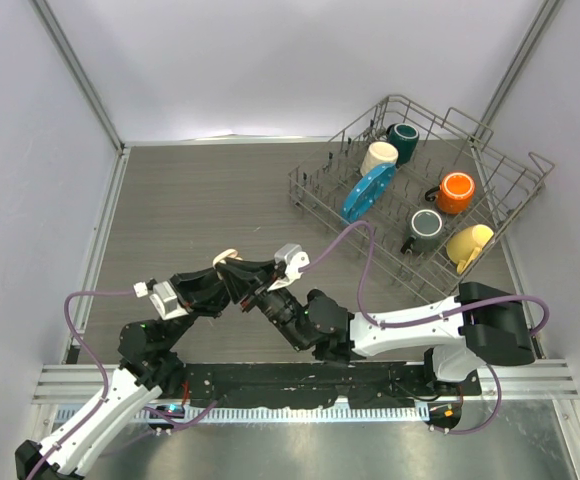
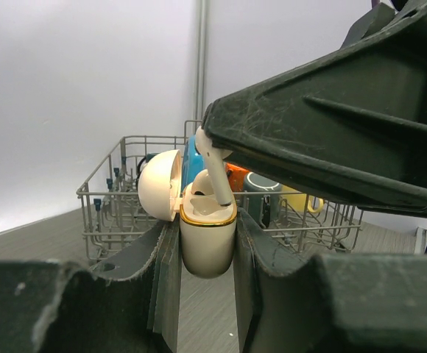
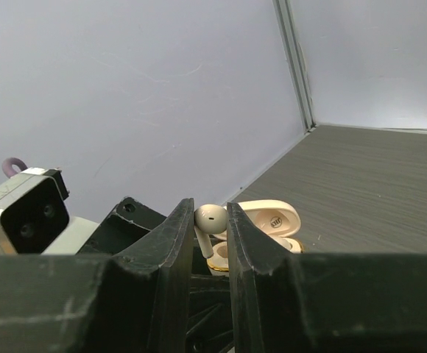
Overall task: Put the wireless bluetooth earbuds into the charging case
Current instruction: Place the earbud in the charging case.
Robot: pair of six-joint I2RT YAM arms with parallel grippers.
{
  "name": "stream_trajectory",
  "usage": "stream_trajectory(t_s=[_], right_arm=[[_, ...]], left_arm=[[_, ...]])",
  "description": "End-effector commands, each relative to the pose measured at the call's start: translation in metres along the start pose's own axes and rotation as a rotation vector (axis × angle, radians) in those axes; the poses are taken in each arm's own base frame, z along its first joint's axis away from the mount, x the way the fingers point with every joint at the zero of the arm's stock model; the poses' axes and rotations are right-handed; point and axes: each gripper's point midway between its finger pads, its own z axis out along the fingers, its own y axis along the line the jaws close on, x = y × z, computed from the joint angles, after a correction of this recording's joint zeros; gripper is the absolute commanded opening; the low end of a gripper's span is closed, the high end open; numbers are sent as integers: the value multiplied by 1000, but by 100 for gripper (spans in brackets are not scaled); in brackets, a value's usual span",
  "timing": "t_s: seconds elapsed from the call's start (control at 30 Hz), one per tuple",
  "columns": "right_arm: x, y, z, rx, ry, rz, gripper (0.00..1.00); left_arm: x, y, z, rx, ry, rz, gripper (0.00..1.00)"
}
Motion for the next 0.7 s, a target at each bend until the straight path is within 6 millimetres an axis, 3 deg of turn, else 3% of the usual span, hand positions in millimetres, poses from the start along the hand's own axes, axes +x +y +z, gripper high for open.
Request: stream_trajectory(t_s=[0.0, 0.37, 0.67], right_arm=[[-17, -4, 9, 45, -45, 20, 1], [-8, -10, 13, 53, -27, 13, 1], [2, -11, 7, 44, 9, 20, 1]], left_arm=[[6, -1, -5, 8, -11, 6, 0], [5, -4, -5, 26, -14, 7, 0], [-2, 8, -5, -47, -49, 7, 0]])
